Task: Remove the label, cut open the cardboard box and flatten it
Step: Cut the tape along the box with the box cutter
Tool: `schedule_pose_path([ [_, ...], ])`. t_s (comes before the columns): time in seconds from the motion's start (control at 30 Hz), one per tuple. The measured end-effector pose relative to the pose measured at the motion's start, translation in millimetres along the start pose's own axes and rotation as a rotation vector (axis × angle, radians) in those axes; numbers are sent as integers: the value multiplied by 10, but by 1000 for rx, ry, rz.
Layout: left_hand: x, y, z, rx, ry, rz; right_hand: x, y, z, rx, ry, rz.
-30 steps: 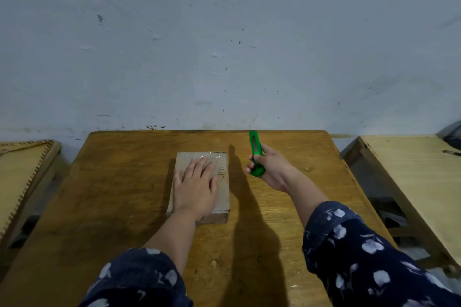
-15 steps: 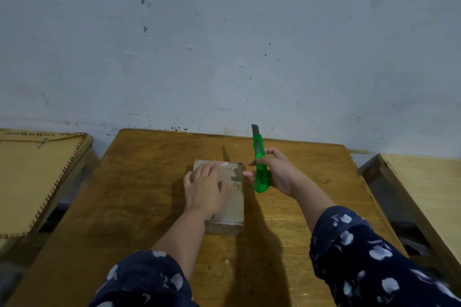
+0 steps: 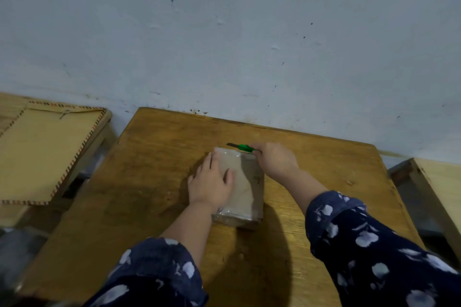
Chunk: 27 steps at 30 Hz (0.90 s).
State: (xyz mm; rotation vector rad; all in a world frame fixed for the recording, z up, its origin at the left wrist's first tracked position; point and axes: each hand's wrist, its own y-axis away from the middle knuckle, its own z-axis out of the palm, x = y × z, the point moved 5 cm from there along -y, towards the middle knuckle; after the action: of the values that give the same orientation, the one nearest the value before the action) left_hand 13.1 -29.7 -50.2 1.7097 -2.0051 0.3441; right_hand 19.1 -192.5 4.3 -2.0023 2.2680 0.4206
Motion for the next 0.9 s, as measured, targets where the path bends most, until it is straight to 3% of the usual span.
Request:
schedule_pose_path([
  [0.4,-15,-20,16,127,-18,-22,-187,-231,56,-35,220,-123],
  [0.73,-21,-10,64,-25,-21,-16,-145,-267,74,-26,217,-155],
  [0.9,-2,3,44,-11,26,-17,-155,-222,84,-5,205,-189],
])
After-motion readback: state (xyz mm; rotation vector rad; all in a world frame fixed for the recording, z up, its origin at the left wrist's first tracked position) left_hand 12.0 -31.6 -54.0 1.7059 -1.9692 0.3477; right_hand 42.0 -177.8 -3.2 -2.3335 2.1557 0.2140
